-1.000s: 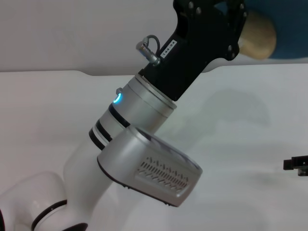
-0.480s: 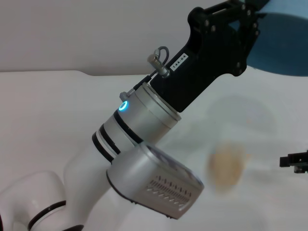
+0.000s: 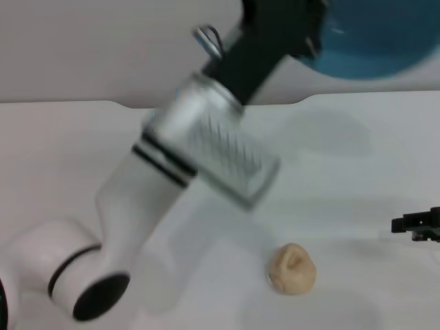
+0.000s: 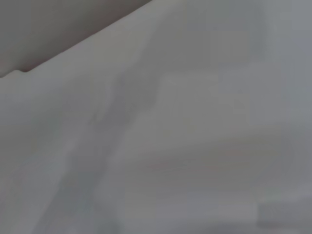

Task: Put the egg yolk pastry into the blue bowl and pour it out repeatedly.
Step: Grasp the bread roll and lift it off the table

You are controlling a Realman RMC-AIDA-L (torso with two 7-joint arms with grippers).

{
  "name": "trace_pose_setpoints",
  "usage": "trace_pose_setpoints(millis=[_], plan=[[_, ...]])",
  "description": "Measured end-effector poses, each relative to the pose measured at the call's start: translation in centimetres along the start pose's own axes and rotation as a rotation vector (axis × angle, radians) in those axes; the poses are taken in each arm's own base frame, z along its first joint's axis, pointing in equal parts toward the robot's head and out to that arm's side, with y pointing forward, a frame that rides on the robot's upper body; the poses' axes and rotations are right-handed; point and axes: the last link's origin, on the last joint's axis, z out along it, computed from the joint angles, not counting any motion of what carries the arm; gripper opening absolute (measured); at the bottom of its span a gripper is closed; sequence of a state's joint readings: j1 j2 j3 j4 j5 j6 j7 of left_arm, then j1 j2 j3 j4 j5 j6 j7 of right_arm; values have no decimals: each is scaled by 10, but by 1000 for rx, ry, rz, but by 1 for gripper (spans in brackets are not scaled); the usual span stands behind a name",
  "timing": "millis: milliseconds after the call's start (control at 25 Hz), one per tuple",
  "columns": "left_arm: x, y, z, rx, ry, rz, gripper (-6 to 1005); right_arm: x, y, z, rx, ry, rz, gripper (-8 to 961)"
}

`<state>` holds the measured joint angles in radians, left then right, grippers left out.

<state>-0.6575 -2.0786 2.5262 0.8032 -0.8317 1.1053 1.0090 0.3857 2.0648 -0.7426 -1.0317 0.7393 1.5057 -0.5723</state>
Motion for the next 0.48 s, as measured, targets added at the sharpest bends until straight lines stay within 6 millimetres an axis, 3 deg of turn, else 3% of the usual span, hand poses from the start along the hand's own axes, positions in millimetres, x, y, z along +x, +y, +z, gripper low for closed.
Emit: trace_pose_setpoints(millis=[240,480], plan=[[-45,-7,25,-87,-326,-152,4,-9,17,7,-28,32,-54,484],[-84,-17,28,-156,-578,-339,3,-22,48,21,-56,81,-156,482]])
